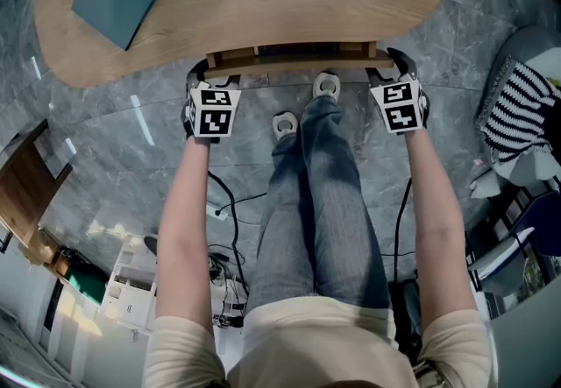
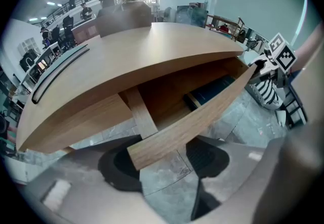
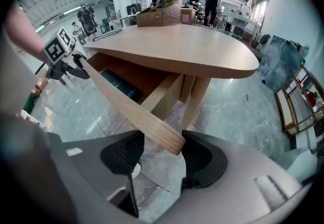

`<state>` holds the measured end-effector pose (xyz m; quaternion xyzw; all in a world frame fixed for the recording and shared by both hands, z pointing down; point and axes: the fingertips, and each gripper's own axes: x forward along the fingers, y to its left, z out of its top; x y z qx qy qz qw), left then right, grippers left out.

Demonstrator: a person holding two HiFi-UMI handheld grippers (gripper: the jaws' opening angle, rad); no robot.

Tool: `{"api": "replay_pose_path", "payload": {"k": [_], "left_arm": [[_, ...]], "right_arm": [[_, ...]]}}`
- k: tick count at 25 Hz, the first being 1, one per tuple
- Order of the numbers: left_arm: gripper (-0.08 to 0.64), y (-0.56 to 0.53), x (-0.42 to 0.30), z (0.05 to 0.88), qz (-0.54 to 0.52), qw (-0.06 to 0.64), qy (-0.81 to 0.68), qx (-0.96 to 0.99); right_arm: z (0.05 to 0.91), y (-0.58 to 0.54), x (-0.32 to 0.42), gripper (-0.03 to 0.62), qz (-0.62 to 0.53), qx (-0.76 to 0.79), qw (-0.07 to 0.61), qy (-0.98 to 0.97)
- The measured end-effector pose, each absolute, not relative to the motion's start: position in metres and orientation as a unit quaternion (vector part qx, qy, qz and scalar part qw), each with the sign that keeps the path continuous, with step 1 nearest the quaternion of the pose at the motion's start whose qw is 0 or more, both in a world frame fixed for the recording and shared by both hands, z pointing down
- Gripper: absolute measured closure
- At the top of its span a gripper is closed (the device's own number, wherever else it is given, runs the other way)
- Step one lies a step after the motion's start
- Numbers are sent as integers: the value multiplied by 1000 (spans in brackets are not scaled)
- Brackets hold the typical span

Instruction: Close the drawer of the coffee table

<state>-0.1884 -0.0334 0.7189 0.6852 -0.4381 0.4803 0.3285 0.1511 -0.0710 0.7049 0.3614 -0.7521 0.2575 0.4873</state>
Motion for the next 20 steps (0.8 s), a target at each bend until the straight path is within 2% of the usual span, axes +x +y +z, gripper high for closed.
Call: {"api": "replay_pose_path", "payload": {"k": [20], "left_arm": [[293, -76, -196, 718, 448, 335, -503, 659]], "right_arm": [[704, -117, 148, 360, 248, 365, 478, -759]]}}
